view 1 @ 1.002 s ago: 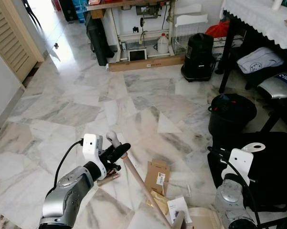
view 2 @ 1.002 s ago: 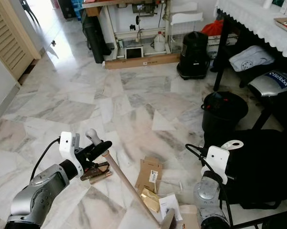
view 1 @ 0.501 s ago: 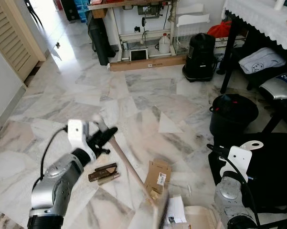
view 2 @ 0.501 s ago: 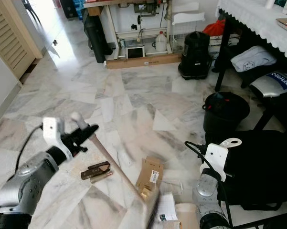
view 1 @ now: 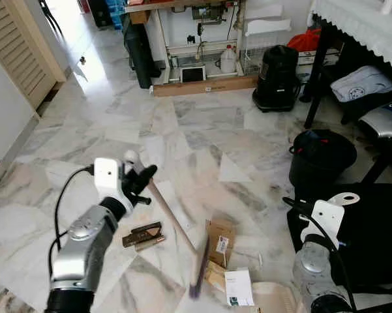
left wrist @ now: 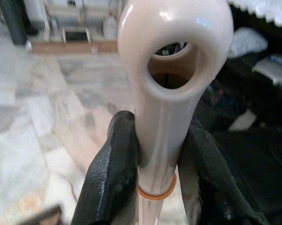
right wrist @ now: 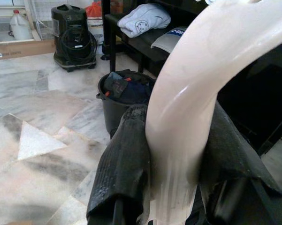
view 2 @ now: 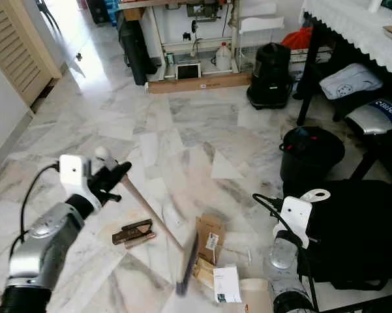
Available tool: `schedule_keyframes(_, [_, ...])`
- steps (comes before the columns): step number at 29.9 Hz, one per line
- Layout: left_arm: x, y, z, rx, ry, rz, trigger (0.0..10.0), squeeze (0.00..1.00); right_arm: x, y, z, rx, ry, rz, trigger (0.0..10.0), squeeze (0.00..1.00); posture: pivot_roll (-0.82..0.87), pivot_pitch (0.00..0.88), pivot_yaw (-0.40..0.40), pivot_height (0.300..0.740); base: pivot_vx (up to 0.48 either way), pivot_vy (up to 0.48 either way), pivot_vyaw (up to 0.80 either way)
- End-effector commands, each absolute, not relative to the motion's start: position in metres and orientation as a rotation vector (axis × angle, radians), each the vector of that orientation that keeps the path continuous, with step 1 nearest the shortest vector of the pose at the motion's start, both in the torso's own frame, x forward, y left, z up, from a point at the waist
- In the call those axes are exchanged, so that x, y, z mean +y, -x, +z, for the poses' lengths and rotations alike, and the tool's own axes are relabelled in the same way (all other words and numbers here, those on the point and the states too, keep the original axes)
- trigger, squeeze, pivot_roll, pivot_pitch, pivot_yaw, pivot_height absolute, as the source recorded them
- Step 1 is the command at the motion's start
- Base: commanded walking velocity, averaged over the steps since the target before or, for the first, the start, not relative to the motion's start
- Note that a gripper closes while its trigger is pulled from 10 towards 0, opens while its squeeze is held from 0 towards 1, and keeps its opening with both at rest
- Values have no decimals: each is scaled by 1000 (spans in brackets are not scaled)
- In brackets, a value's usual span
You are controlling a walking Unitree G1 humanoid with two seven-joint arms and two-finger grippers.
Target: Sweep floor
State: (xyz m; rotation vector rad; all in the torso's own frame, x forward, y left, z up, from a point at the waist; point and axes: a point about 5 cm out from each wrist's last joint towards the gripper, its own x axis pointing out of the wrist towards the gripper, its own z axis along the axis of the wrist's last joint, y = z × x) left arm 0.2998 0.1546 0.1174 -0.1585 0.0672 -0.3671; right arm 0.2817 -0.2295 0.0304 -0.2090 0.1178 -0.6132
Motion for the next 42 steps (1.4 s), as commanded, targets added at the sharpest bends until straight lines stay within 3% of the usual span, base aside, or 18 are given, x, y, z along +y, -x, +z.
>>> schedule_keyframes(1, [157, -303, 122, 19, 127, -351, 10000, 0, -227, -282, 30, 111, 202, -604, 10000, 0, 64, 47, 101, 740, 0, 0, 0])
schedule_keyframes(24, [150, -308, 99, 40, 131, -334, 10000, 0, -226, -273, 26, 108, 206, -594, 10000, 0, 35, 79, 98, 740, 0, 0, 0])
schedule_keyframes(42, [137, -304, 91, 101, 186, -455, 10000, 0, -227, -271, 24, 119, 201, -584, 10000, 0, 35, 87, 99, 740, 0, 0, 0])
